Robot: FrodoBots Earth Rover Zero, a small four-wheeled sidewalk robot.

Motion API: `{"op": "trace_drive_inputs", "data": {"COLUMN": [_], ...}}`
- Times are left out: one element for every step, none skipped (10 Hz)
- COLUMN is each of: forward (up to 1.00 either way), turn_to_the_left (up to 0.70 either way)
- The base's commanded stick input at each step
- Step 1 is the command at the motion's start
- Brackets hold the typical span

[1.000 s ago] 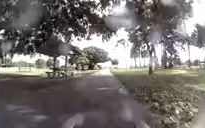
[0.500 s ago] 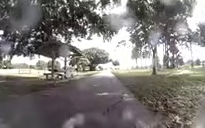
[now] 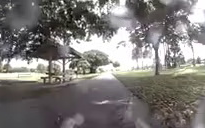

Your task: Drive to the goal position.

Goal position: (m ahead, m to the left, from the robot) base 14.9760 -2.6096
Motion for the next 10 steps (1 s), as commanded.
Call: {"op": "trace_drive_inputs", "data": {"forward": [0.85,0.85,0.85,0.85,0.85,0.85,0.85,0.85,0.85,0.85], "turn_to_the_left": [0.00,0.00,0.00,0.00,0.00,0.00,0.00,0.00,0.00,0.00]}}
